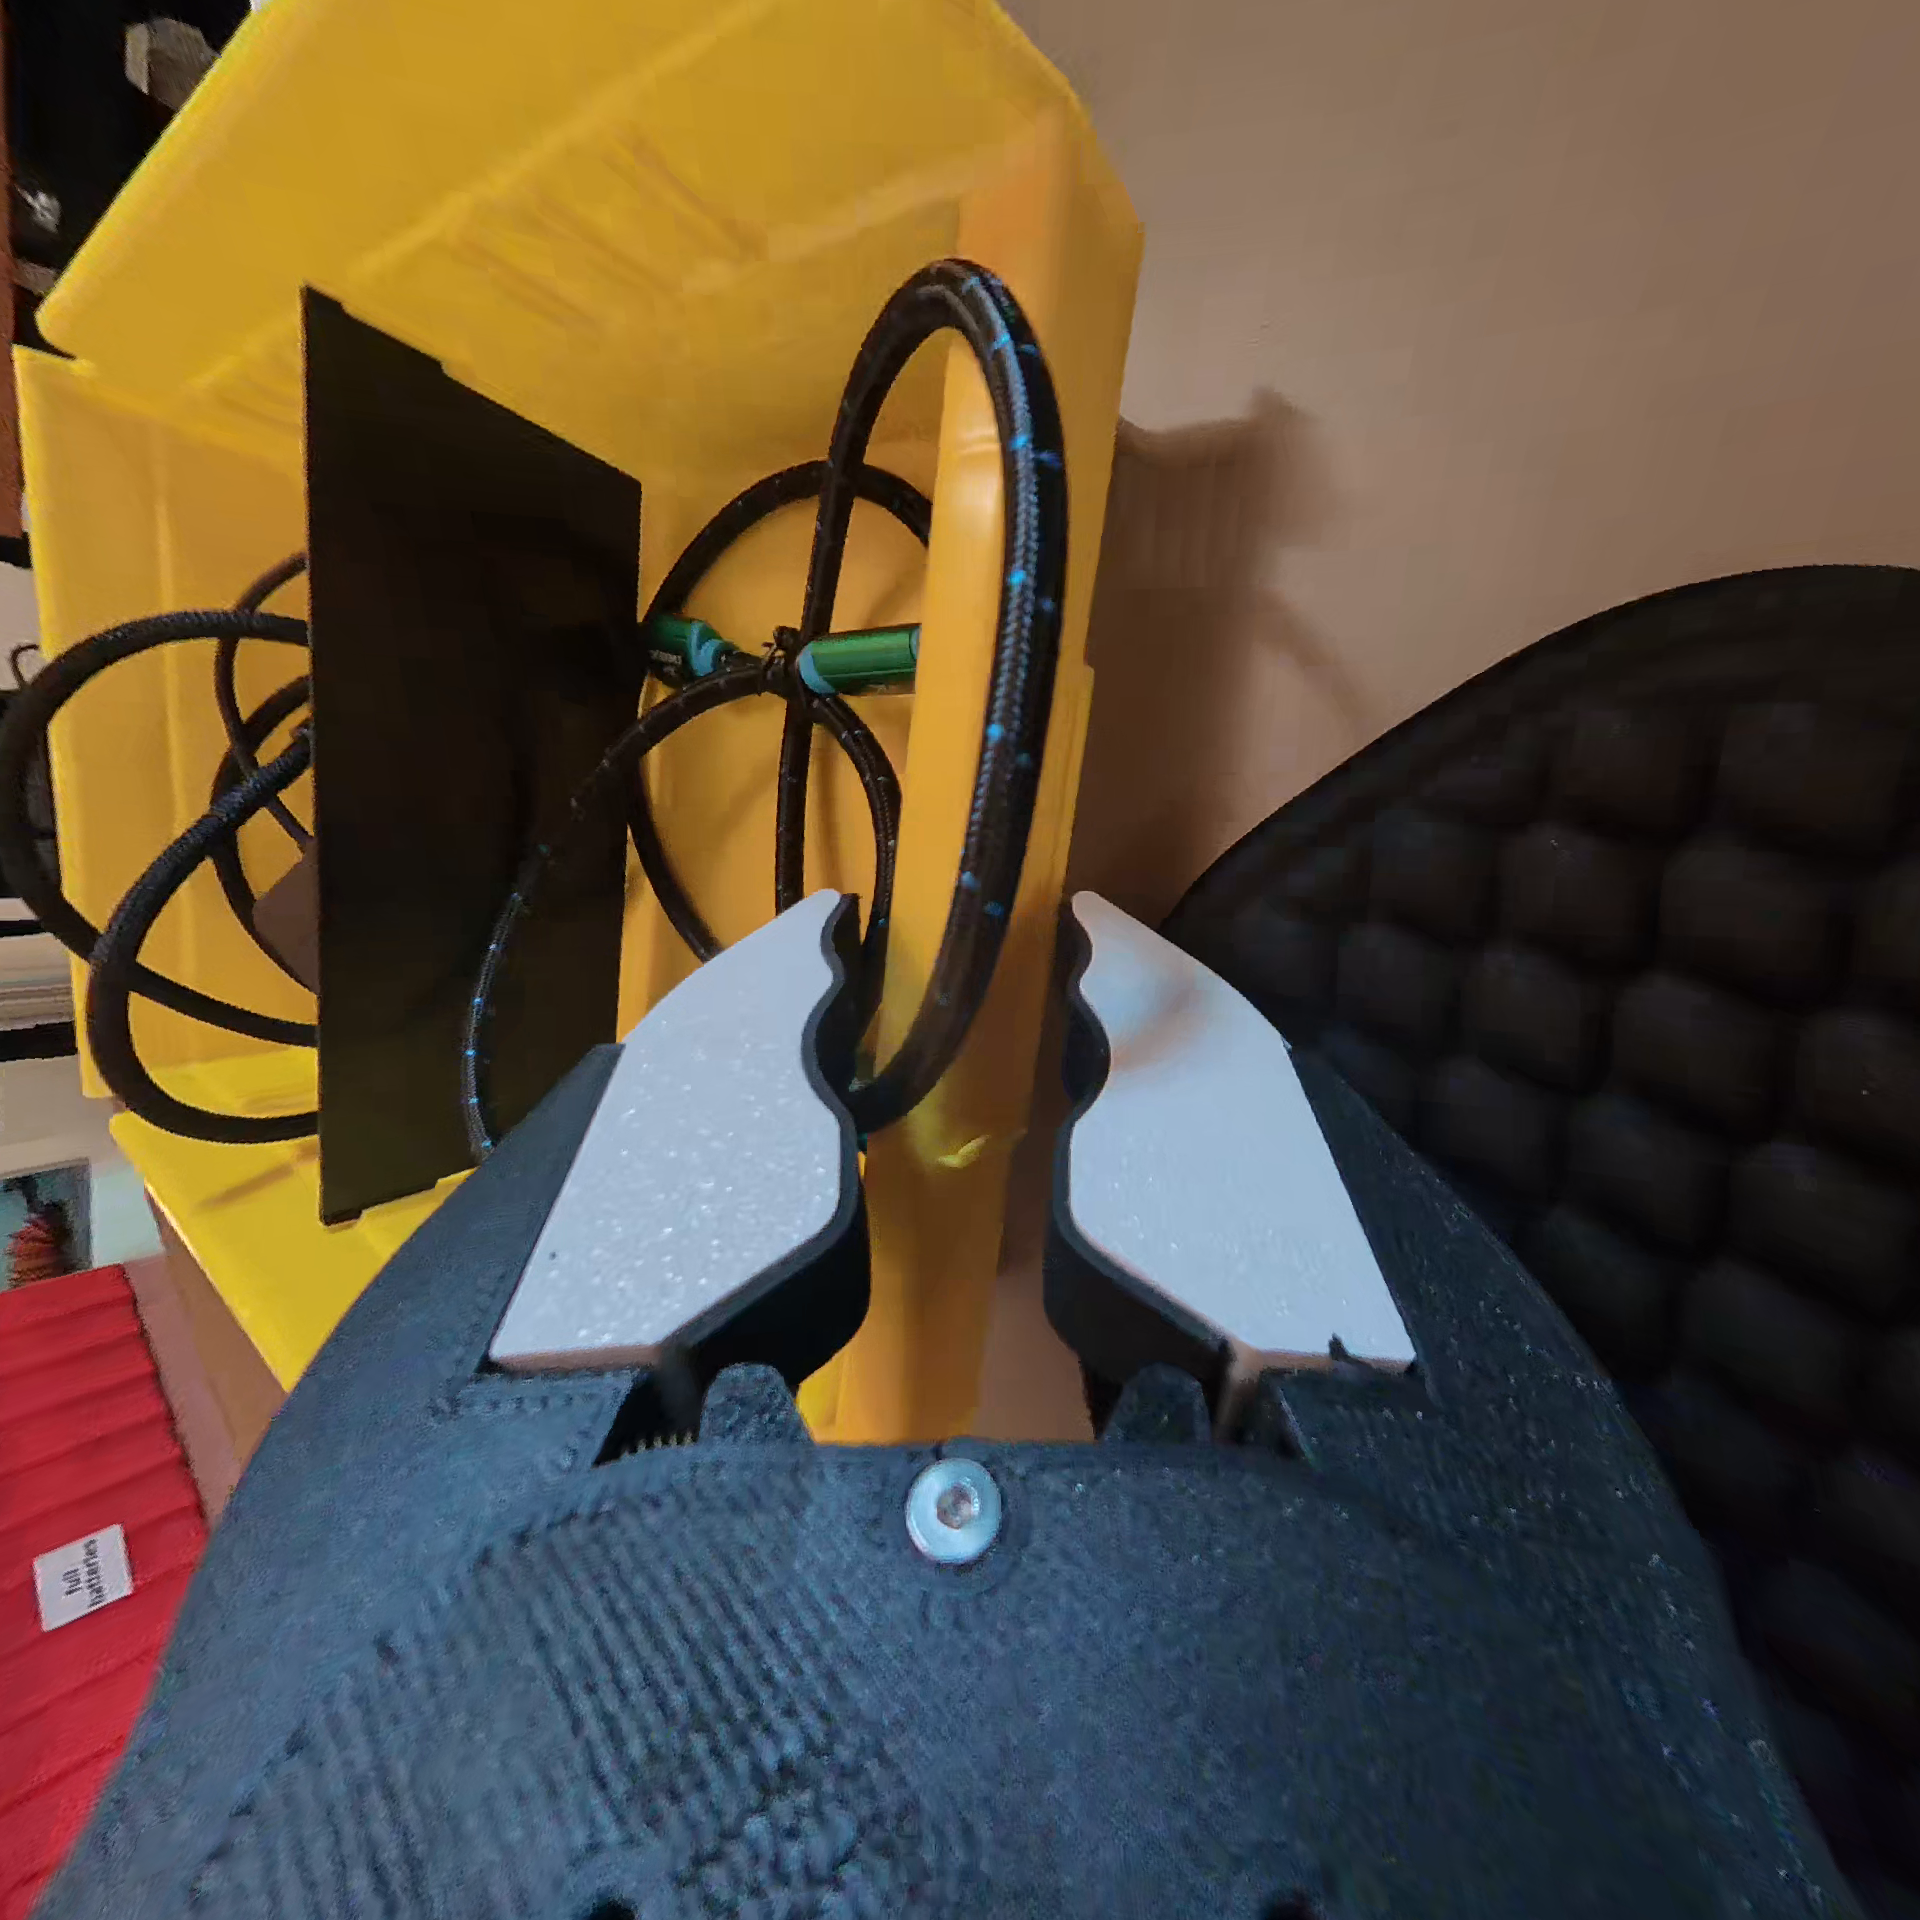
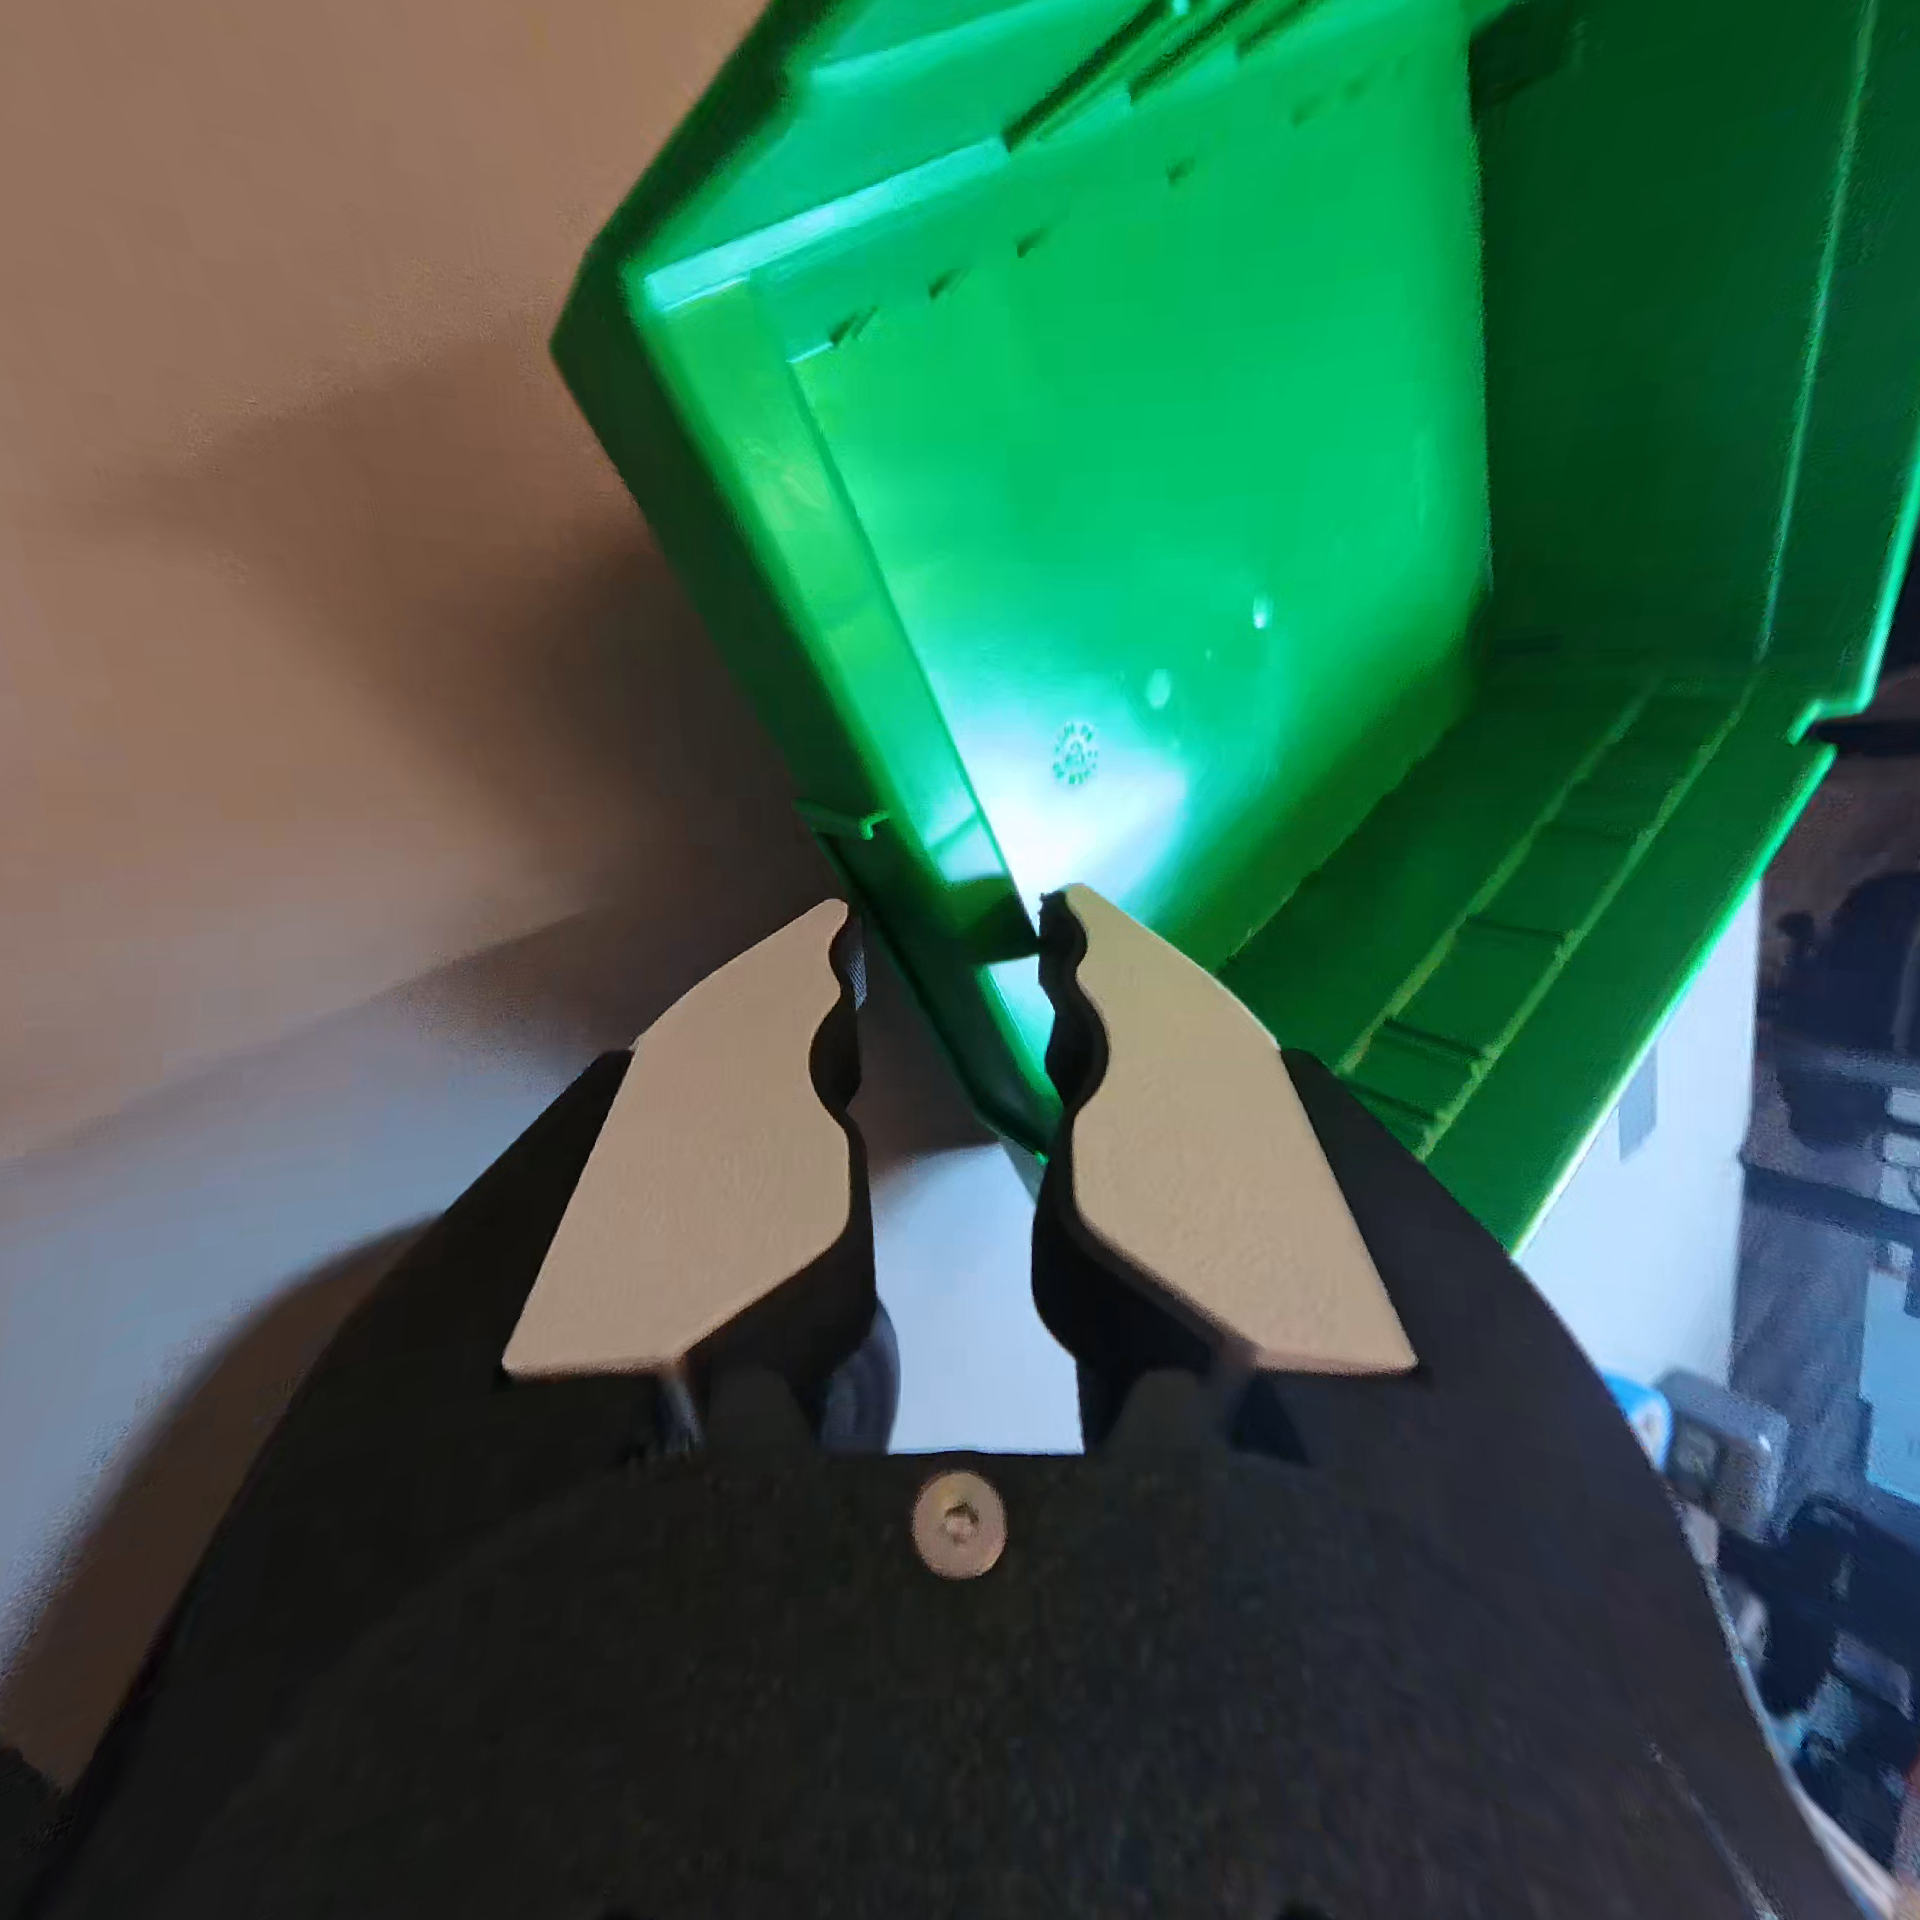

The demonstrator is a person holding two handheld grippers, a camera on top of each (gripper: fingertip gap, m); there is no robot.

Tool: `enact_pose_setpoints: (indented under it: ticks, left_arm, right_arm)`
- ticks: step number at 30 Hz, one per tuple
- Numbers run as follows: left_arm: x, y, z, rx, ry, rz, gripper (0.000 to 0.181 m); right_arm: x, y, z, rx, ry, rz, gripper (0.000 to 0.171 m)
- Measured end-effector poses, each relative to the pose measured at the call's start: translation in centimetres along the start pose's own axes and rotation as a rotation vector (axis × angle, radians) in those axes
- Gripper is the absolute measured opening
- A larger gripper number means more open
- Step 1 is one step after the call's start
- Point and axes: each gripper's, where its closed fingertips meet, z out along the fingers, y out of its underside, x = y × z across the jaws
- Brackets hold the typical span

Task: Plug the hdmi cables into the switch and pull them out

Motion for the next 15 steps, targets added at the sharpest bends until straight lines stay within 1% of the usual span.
enact_pose_setpoints:
  ticks: [1,3,5,9,10,13,15]
  left_arm:
    - [0.0,-0.1,0.0,-0.002,-0.006,0.013,0.036]
    - [0.1,-0.3,0.1,0.0,-0.001,0.023,0.035]
    - [0.2,-0.4,0.2,-0.001,0.011,0.028,0.034]
    - [0.3,-0.4,0.2,-0.01,0.028,0.045,0.032]
    - [0.3,-0.4,0.2,-0.009,0.033,0.049,0.032]
    - [0.3,-0.6,0.3,0.005,0.052,0.045,0.032]
    - [0.0,-0.7,0.6,0.016,0.057,0.04,0.032]
  right_arm:
    - [0.3,1.0,-0.3,-0.011,0.025,-0.006,0.033]
    - [1.2,2.8,-0.2,-0.052,0.063,-0.022,0.033]
    - [2.5,4.1,0.7,-0.084,0.087,-0.054,0.031]
    - [6.1,6.4,3.6,-0.159,0.104,-0.109,0.03]
    - [7.4,7.0,4.5,-0.173,0.127,-0.15,0.031]
    - [10.8,7.6,6.1,-0.17,0.189,-0.204,0.031]
    - [12.5,7.8,6.6,-0.18,0.248,-0.175,0.033]
